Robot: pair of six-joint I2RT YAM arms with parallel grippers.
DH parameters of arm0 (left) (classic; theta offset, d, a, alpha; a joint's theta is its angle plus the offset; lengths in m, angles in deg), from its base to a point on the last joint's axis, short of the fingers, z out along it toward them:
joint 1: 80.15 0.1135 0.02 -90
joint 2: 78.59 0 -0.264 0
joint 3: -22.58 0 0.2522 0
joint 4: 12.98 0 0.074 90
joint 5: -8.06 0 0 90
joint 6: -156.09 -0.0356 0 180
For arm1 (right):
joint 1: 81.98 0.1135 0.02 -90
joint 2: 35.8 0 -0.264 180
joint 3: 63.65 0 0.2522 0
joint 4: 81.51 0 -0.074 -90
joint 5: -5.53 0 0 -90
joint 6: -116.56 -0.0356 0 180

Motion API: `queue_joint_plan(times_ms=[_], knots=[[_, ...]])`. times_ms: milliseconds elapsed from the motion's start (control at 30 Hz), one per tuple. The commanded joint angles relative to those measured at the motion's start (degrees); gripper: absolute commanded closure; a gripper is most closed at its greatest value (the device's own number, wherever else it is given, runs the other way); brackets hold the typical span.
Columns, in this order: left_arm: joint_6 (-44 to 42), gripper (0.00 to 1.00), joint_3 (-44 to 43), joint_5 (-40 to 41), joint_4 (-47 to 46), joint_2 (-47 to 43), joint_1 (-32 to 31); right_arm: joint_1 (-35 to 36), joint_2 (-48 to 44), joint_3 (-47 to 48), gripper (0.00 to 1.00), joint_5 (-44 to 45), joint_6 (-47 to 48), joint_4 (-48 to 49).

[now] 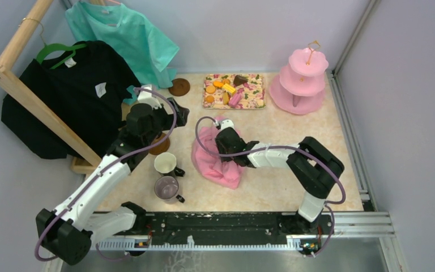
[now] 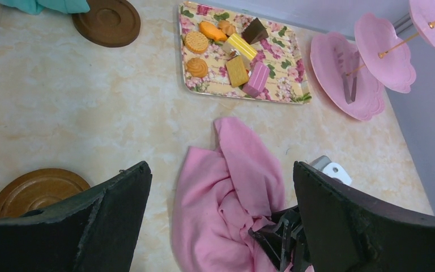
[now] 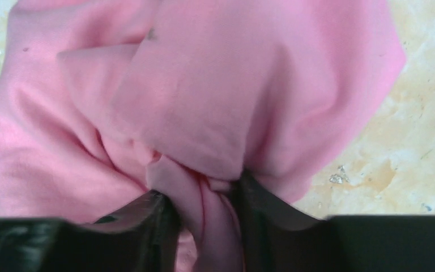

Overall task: Serve the afternoon tea
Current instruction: Pick up the distractor at the center of the board.

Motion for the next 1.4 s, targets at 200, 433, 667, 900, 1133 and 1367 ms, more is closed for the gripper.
queue_joint_plan(times_ms=[200, 433, 667, 900, 1133, 1367], knots=[[0.5, 0.01, -1.9, -0.3, -0.1, 0.7, -0.4, 1.3, 0.0, -1.6, 0.97, -2.3, -3.9, -5.1], [0.0, 0.01, -2.2, 0.3, -0.3, 1.5, -0.3, -1.6, -8.7, -3.7, 1.0, 2.7, -6.3, -7.0], [-0.3, 0.03, -3.8, -2.1, -0.3, 3.6, -0.3, -10.3, -22.8, -10.2, 1.0, 7.3, -14.6, -7.8], [-0.6, 0.05, -6.4, -4.4, -1.4, 7.5, -2.1, -15.0, -40.8, -9.9, 1.0, 24.5, -29.9, -20.6], [-1.0, 0.05, -9.2, -5.1, -2.4, 11.8, -6.1, -22.3, -51.5, -1.7, 1.0, 38.3, -38.8, -38.8], [-3.4, 0.06, -12.5, -7.7, -3.1, 14.9, -9.3, -32.4, -58.4, 4.6, 1.0, 41.6, -36.7, -45.9]])
